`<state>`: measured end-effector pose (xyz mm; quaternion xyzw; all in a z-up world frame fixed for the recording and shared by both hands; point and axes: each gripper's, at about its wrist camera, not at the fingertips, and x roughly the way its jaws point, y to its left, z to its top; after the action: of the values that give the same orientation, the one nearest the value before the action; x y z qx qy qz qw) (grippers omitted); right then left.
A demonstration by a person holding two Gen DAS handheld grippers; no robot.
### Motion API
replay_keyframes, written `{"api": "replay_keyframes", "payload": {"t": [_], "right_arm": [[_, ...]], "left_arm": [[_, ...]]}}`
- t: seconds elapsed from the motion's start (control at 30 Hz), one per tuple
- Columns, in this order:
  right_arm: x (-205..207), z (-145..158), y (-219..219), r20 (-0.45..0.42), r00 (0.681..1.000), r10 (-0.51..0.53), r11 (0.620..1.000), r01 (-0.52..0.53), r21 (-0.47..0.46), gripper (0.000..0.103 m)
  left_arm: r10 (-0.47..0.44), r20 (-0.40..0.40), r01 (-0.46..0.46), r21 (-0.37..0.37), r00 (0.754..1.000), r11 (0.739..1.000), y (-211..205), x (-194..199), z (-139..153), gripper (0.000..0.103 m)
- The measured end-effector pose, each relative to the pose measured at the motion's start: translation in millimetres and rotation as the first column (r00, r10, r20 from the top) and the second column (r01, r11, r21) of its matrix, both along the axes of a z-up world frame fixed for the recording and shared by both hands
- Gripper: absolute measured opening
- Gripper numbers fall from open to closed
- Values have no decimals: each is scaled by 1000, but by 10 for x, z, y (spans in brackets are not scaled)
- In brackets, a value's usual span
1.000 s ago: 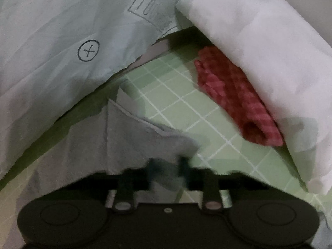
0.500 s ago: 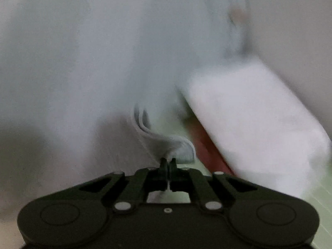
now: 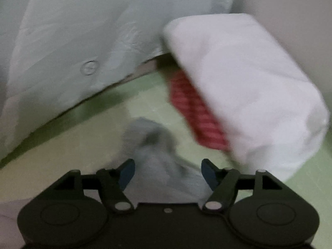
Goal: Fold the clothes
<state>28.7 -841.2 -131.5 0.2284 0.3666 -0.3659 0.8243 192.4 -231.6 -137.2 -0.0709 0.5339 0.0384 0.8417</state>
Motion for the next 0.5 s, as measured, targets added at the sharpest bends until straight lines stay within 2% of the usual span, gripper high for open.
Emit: {"api": "replay_keyframes", "payload": {"t": [0.13,0.23,0.27,0.3,0.33,0.4,0.5], "right_arm": [[246,-157,-16,48,998,-38,994,33,106,72],[405,-264,-135,42,995,-93,987,87,137,71],[461,-283,-179,34,995,-98,985,92,146,58],[516,-301,-223,26,994,-102,983,97,155,23],[594,-320,-276,5,995,-100,982,98,164,3],[703,-280,-350,7,996,-90,987,88,134,2],[906,-150,-522,73,993,-96,990,88,107,2]], "left_arm": [[14,44,-15,14,999,1000,55,213,99,103],[26,49,-28,39,998,999,85,362,112,103],[24,54,-26,42,998,999,95,396,121,103],[24,59,-27,46,998,999,104,422,129,103],[26,62,-29,49,998,998,110,447,127,103],[33,64,-36,53,997,998,123,478,124,103],[37,64,-41,53,997,998,139,481,115,103]]}}
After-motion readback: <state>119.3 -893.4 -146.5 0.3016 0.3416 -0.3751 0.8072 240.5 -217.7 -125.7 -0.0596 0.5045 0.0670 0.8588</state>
